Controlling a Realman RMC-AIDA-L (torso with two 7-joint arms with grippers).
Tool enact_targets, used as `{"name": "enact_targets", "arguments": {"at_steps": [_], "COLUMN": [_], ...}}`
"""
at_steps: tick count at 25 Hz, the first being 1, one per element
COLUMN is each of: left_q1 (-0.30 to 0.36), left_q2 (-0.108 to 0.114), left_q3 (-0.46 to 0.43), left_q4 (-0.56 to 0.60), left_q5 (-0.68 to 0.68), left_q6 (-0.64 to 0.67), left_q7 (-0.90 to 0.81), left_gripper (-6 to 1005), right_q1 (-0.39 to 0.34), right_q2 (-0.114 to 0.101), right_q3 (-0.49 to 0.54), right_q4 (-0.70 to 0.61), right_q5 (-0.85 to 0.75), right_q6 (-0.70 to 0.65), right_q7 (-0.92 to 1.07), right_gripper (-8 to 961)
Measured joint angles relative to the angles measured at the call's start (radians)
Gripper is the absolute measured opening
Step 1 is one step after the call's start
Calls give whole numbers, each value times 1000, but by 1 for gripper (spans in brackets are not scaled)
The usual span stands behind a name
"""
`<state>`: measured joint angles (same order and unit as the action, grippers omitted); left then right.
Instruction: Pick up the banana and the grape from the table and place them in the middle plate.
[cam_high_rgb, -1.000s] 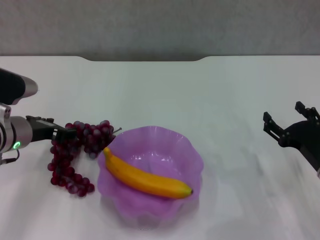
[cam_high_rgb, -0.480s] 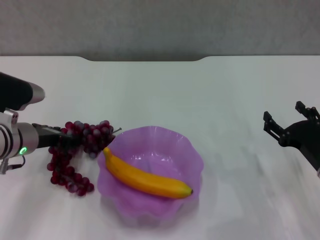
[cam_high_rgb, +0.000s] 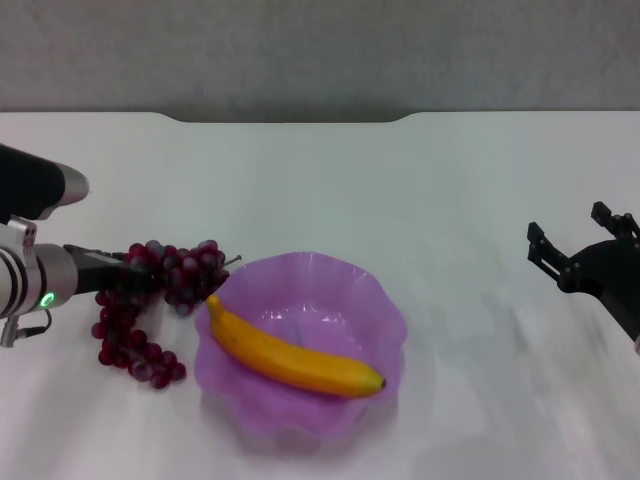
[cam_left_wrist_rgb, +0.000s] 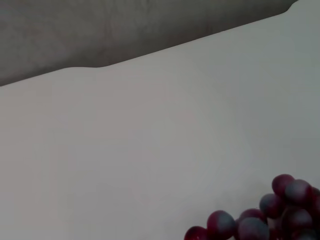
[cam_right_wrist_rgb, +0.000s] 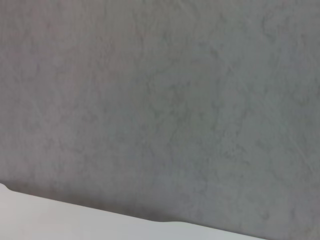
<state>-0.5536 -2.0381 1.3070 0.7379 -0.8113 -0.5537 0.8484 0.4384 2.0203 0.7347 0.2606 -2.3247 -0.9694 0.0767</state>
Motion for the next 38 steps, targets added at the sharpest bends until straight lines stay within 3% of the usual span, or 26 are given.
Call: {"name": "enact_targets", "arguments": {"at_steps": [2,13,25,38], "left_q1": [2,12,66,96], "left_q2": [-1,-3,-4,-2], "left_q3": [2,4,32,96], "left_q4": [-1,-32,-27,12], "left_q5": [0,-37,-158,-227], "left_q6": [9,48,140,156], "left_q7": [0,2,8,7], "left_gripper": [393,300,287,269], "right_q1": [0,-1,-1,-1], "right_q2": [0,0,0,0], "right_q3": [0,0,-8,-9], "right_q4": [0,0,-3,-4], "right_q5": [-1,-1,-5,-1], "right_q6": [0,1,3,3], "right_q7": [0,0,0,0], "right_gripper": [899,899,898,775]}}
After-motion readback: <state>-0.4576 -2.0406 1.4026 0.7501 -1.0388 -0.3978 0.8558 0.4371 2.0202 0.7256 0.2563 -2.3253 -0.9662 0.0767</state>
